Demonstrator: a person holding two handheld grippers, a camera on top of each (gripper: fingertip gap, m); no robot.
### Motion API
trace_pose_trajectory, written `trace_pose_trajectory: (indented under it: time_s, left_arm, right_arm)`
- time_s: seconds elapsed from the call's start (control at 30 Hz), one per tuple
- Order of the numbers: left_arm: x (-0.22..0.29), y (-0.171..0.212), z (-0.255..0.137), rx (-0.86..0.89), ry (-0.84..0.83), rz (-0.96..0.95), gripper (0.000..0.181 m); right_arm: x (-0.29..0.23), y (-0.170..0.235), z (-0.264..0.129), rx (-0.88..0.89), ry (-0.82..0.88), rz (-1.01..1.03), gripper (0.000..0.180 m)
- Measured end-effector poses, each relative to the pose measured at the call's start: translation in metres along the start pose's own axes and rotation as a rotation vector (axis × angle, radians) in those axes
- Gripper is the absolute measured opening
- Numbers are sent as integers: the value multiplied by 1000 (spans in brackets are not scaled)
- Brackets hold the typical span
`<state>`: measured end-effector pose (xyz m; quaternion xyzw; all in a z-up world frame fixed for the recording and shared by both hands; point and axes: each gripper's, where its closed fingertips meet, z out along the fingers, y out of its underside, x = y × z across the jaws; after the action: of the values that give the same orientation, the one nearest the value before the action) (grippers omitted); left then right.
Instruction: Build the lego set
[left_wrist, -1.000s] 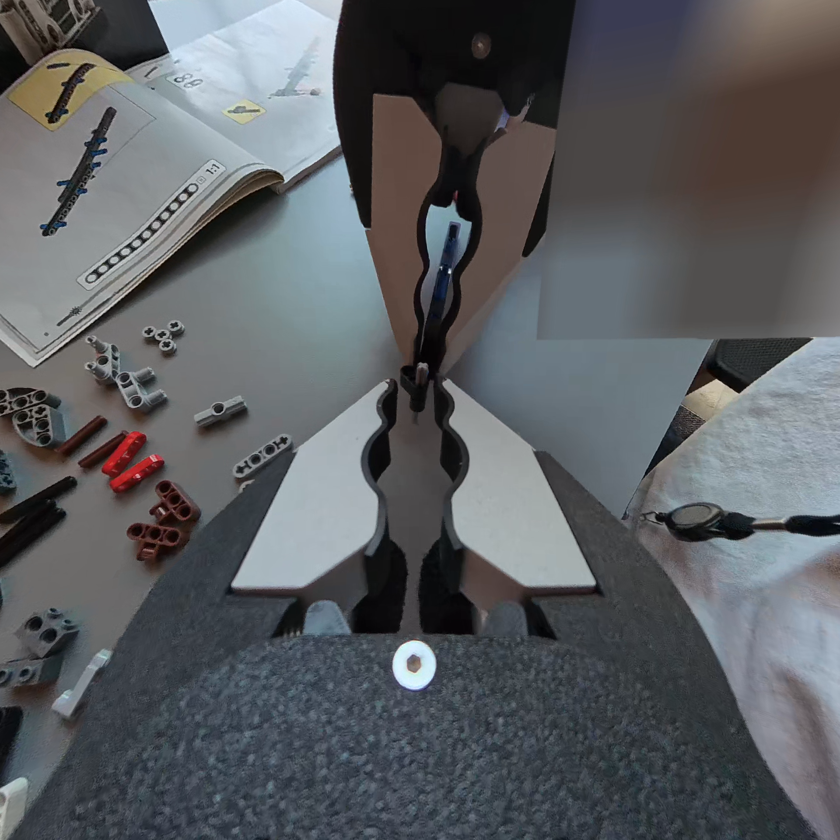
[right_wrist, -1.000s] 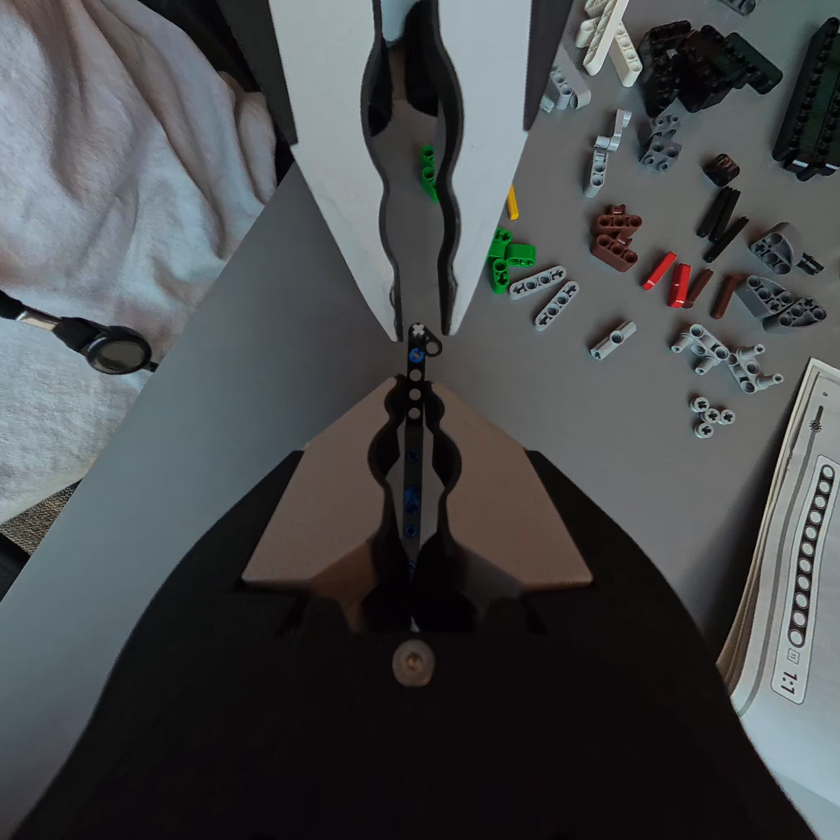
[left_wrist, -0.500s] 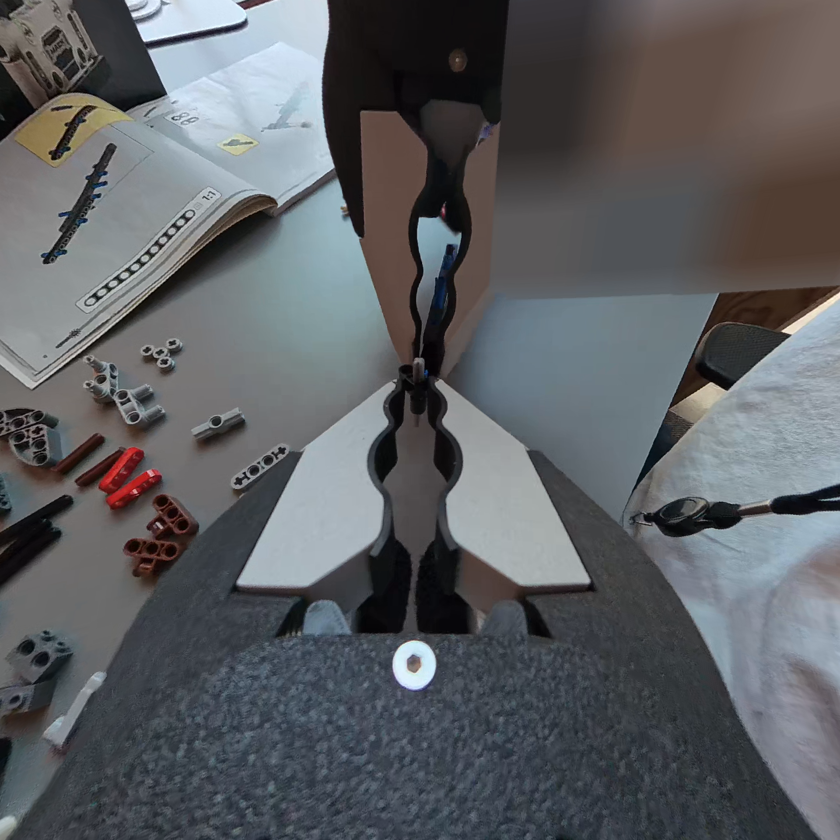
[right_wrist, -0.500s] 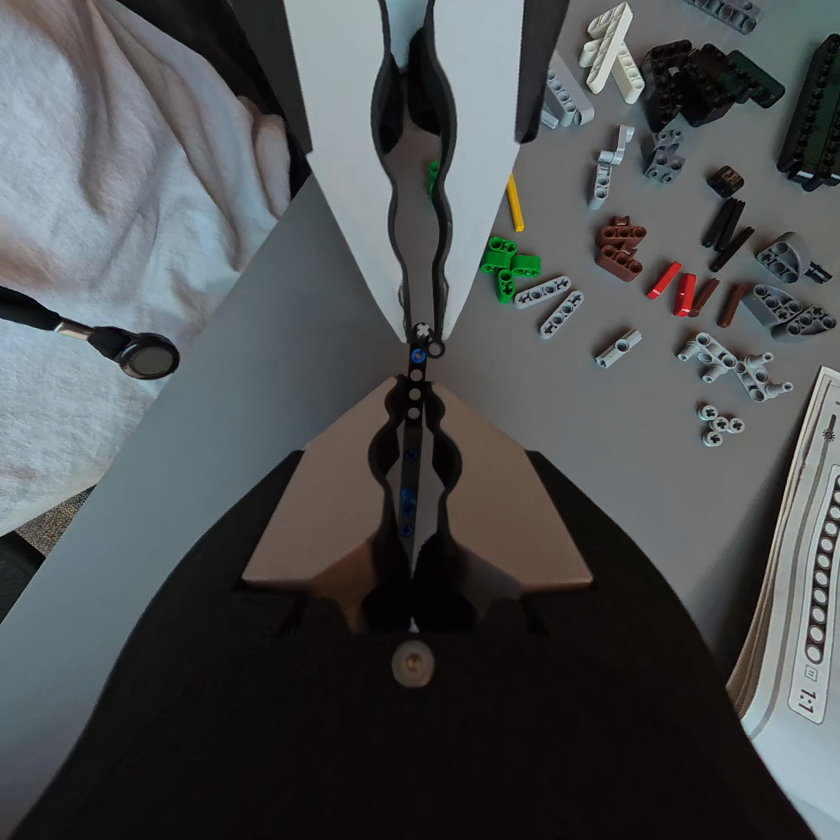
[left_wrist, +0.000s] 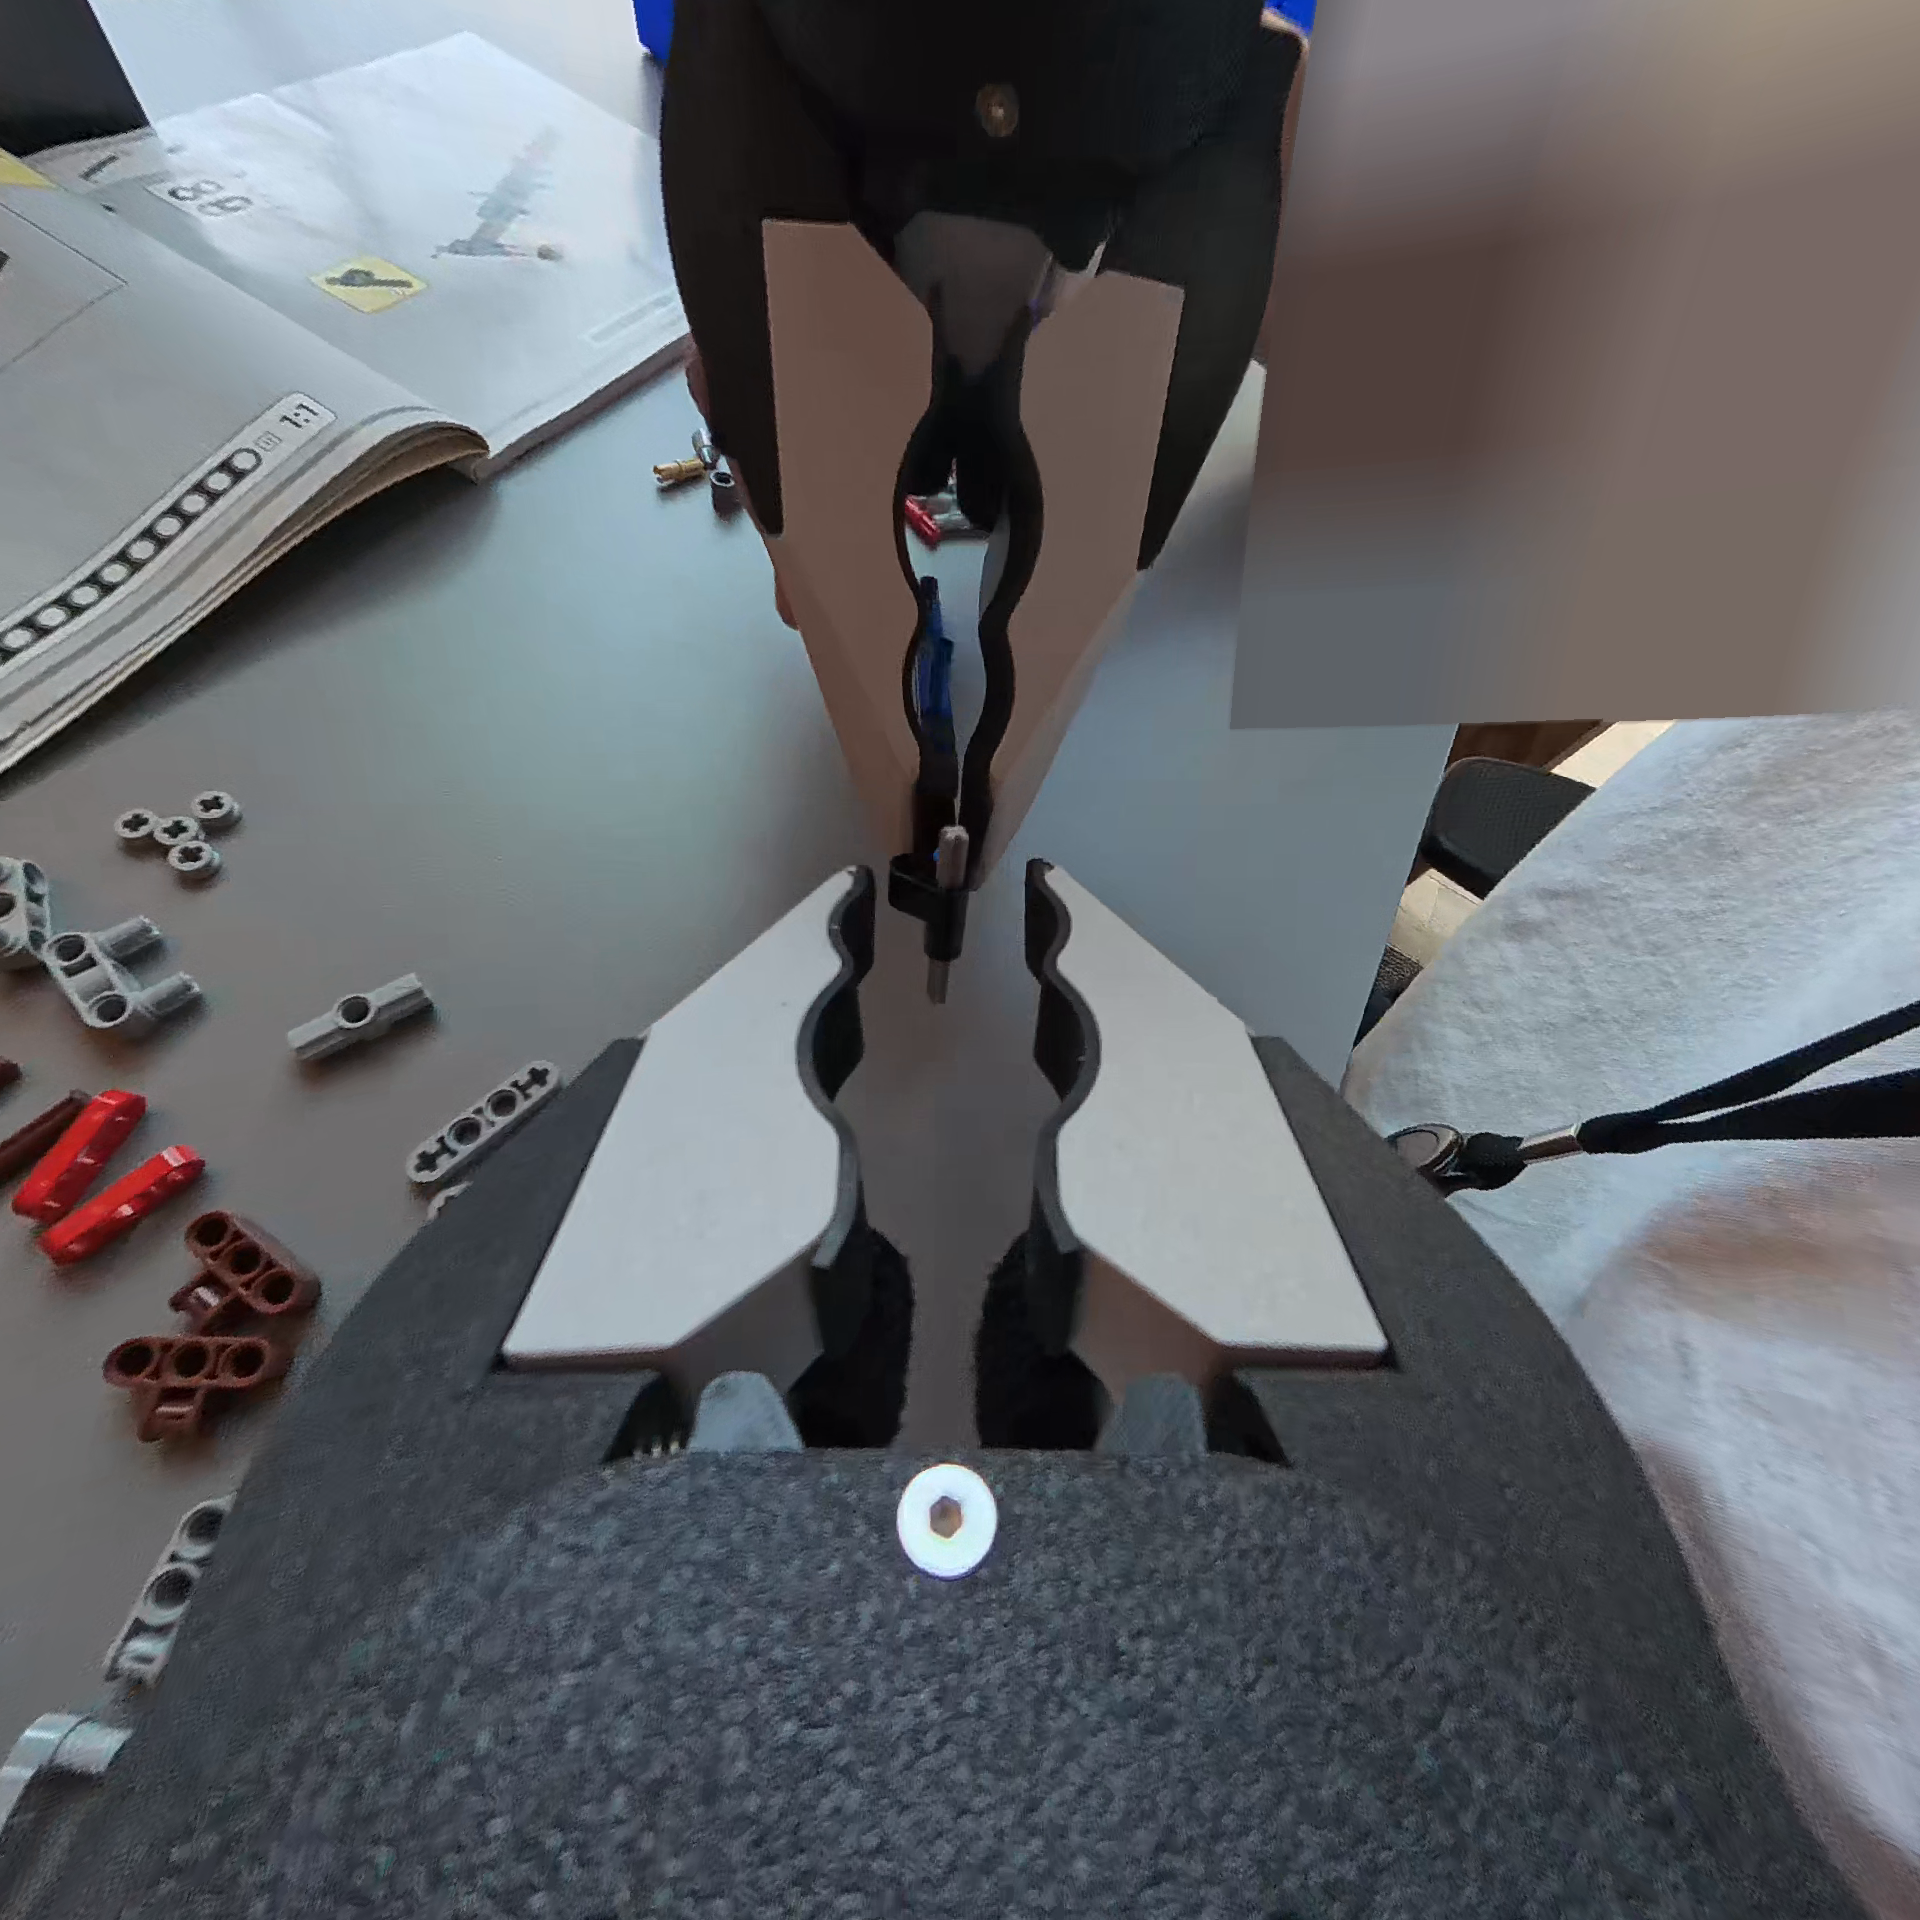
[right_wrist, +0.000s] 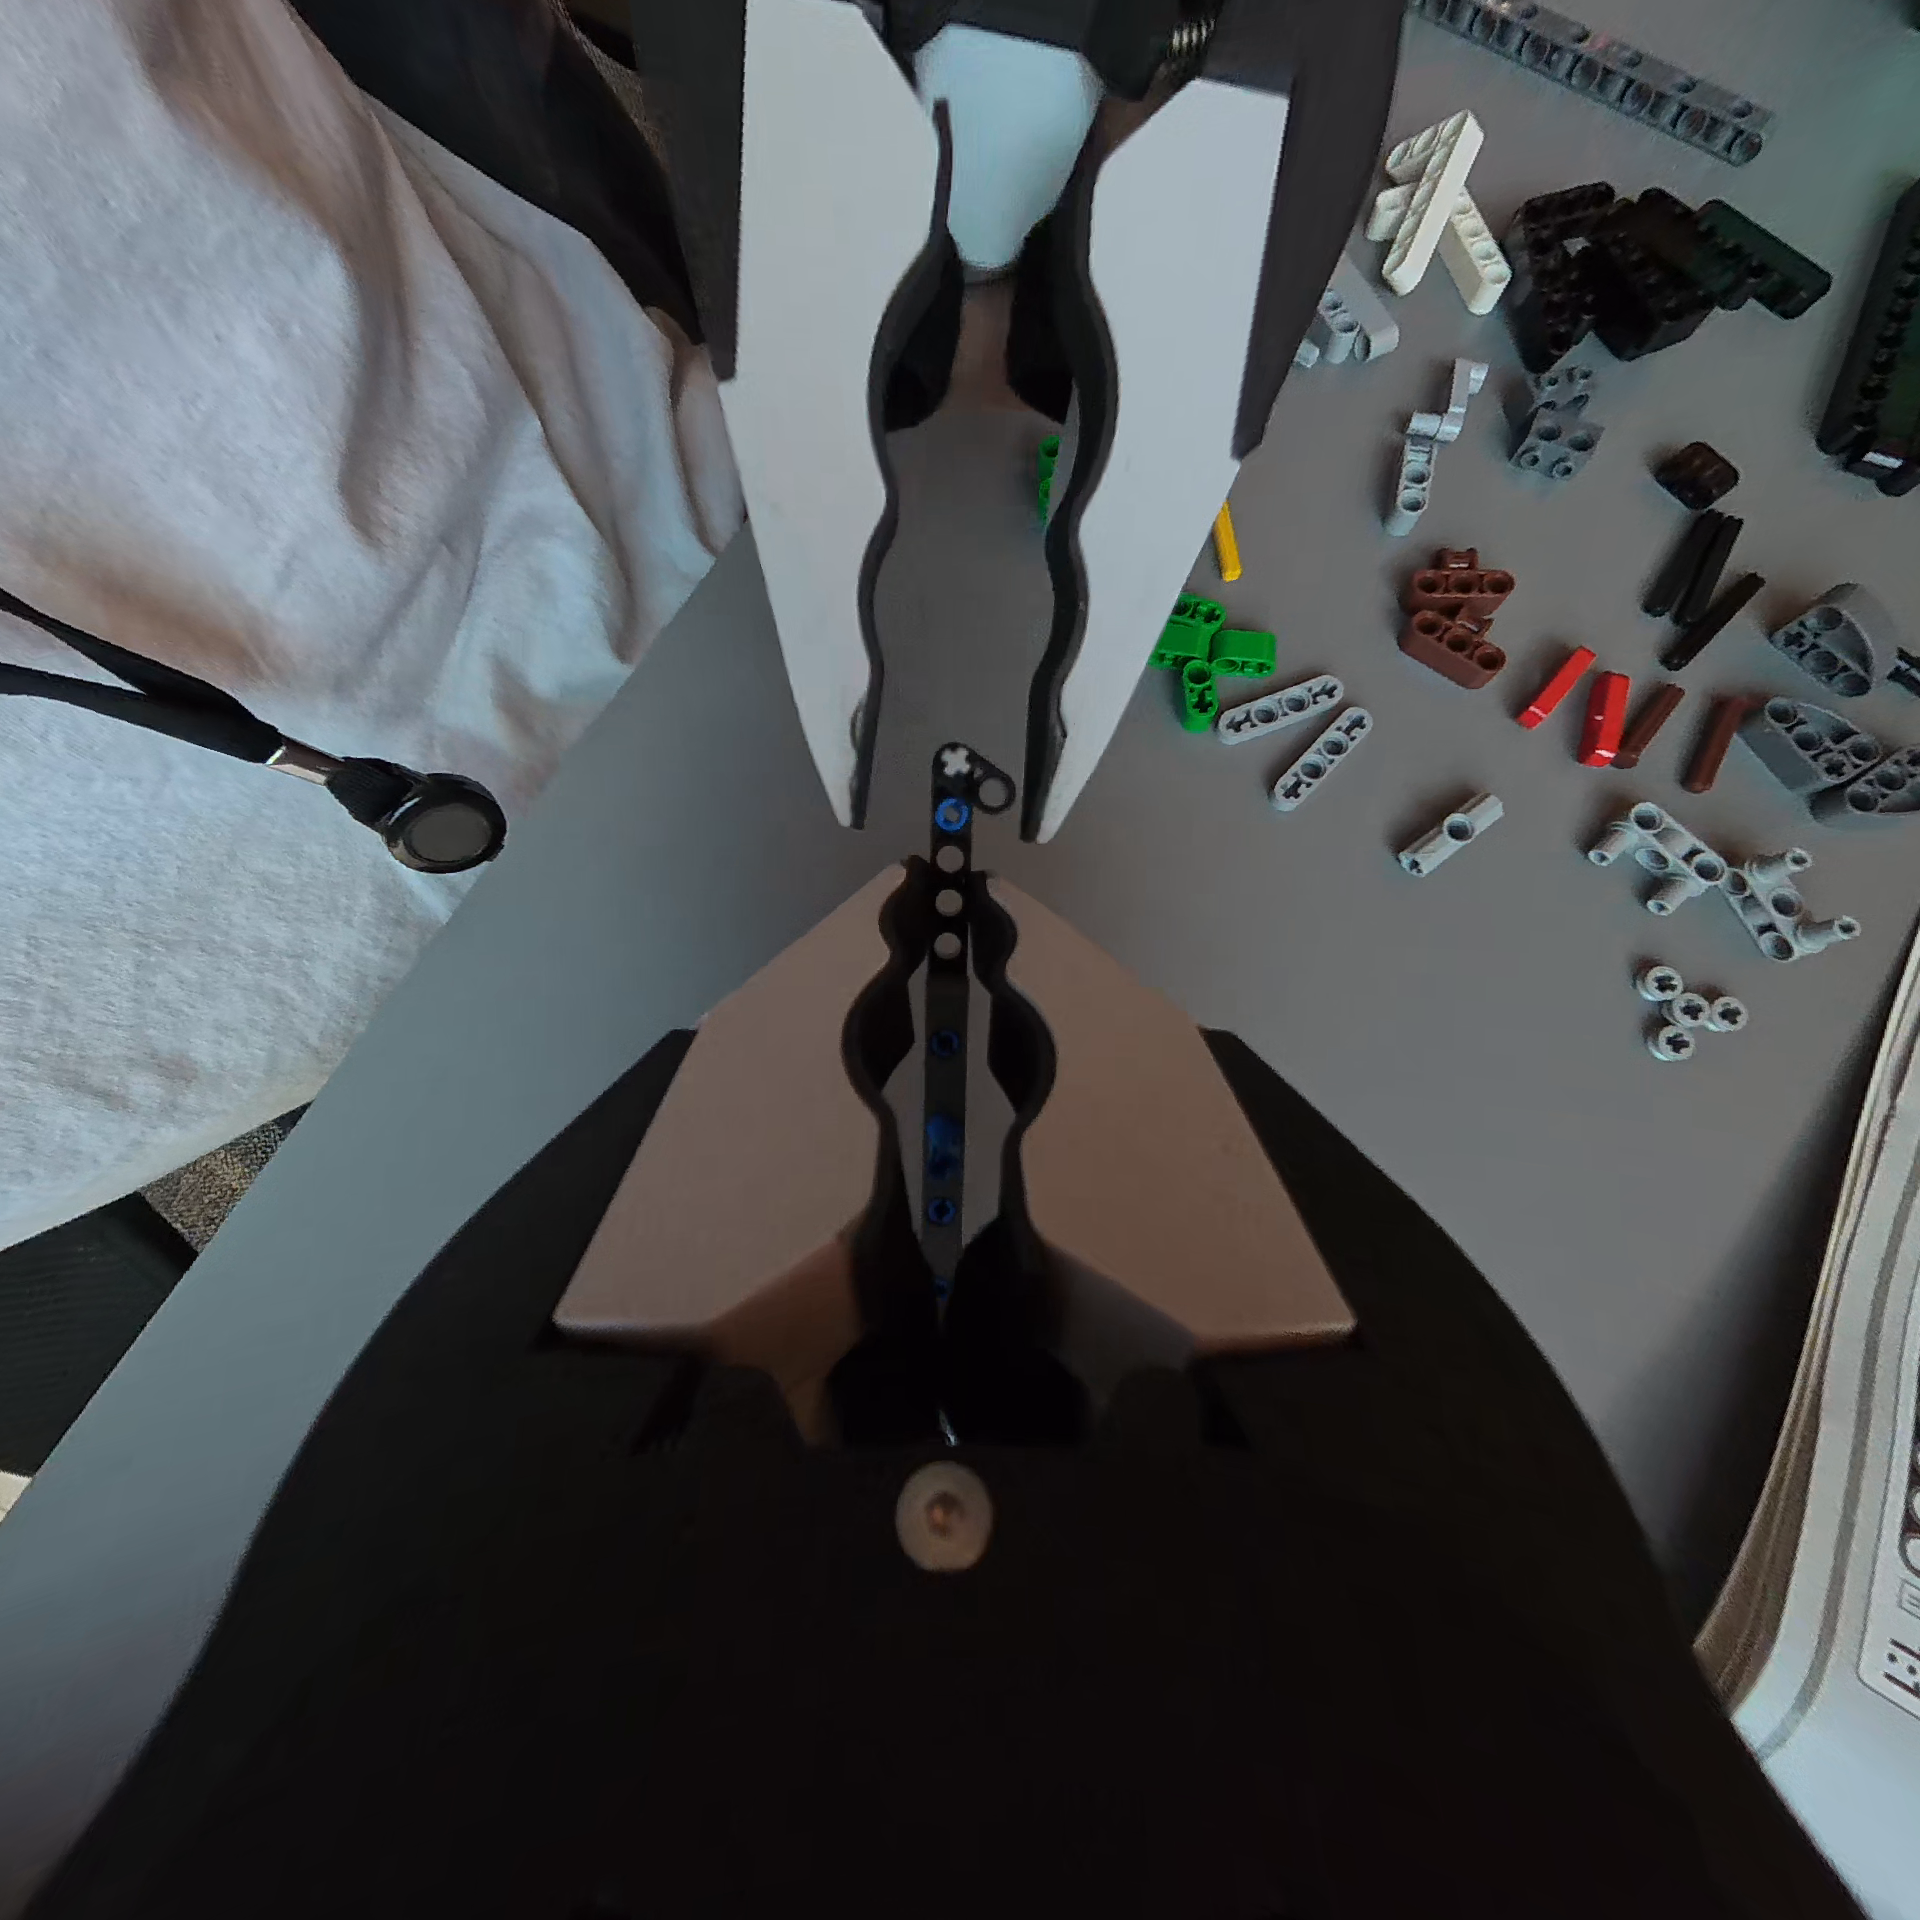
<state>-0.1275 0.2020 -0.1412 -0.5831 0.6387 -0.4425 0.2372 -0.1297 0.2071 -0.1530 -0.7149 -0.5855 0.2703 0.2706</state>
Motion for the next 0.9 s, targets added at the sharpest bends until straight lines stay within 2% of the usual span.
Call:
trace_pose_trajectory:
  time_s: [0.17,0.23,0.4,0.5,0.7,0.8,0.9]
  left_arm:
    - [-1,6,-2,-57,-20,41,23]
    - [-5,6,-3,-76,-52,70,15]
    - [-3,-4,-4,-47,-49,114,15]
    - [1,-4,-4,-52,-9,136,15]
    - [17,-9,-8,-51,187,89,15]
    - [19,-5,-4,-94,197,124,21]
    - [17,-2,1,-115,173,156,17]
  right_arm:
    - [0,5,2,-34,8,-9,5]
    - [-1,5,3,-41,9,-11,5]
    - [-1,6,3,-51,11,-13,5]
    - [-3,5,3,-49,4,-21,5]
    - [-13,-7,1,-1,-33,-36,5]
    - [-10,-4,0,-27,-7,-44,5]
    - [-9,-2,0,-35,-8,-36,5]
